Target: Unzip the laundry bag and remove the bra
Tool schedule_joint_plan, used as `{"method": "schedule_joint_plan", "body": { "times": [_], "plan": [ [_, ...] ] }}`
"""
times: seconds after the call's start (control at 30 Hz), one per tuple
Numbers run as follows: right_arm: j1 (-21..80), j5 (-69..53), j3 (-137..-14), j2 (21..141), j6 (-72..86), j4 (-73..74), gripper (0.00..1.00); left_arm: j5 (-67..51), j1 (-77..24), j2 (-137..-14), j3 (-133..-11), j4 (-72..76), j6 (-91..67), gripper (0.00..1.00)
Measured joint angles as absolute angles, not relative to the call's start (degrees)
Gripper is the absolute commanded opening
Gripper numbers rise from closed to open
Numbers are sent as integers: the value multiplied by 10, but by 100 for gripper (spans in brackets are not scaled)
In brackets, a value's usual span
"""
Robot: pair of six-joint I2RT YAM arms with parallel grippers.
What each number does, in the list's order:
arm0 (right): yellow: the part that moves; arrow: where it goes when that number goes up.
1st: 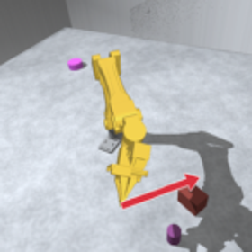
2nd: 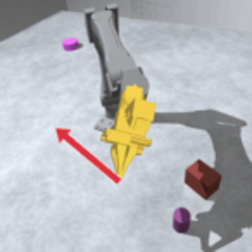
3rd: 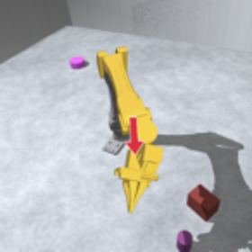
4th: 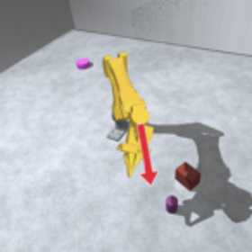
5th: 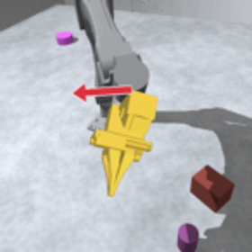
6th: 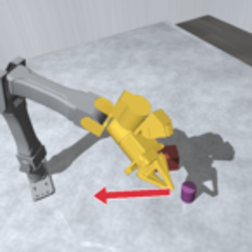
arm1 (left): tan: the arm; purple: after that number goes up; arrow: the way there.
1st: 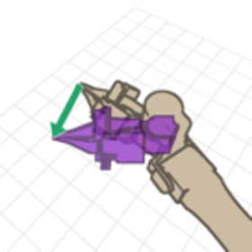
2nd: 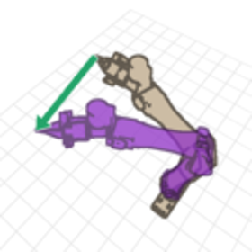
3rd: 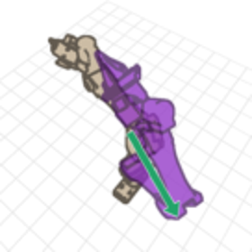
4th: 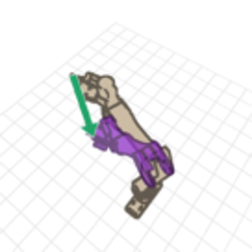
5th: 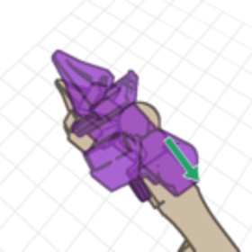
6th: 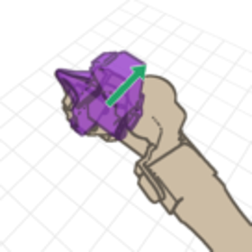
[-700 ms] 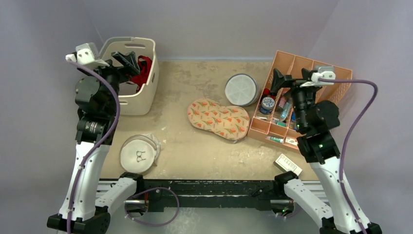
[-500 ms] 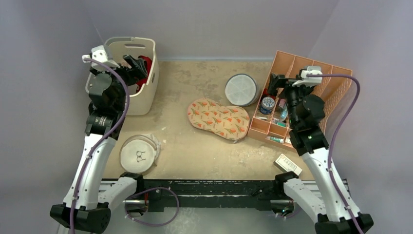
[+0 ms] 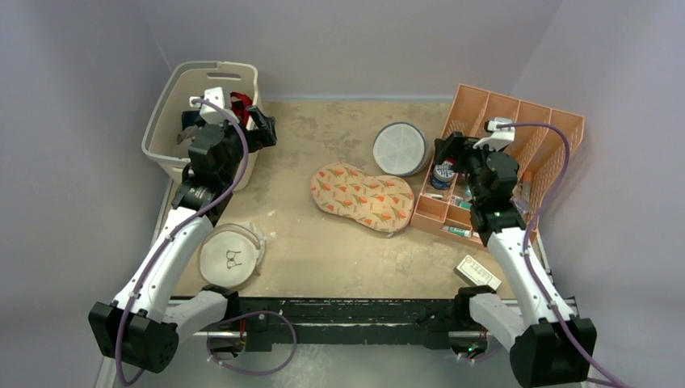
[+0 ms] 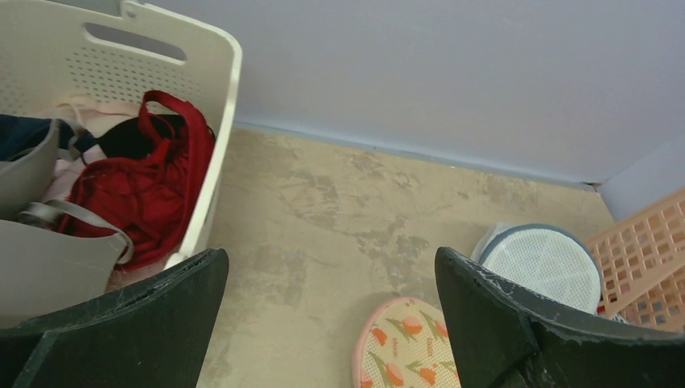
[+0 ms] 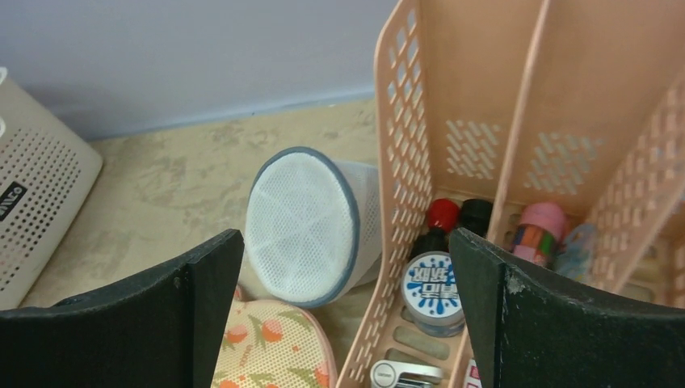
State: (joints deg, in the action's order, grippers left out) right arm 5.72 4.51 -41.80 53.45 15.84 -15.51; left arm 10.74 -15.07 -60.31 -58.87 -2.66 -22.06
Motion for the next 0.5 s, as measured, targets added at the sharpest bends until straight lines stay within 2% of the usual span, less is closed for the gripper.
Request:
{"method": "schedule_joint_plan", "body": {
  "times": [0.27,0.5],
  "plan": [
    [53,-103,-426,669,190,-193,100,72,-175,-638,-585,2,-233,99],
    [154,-156,-507,811,172,-156,100,49,-185,-658,-585,12,-236,99]
  ]
}}
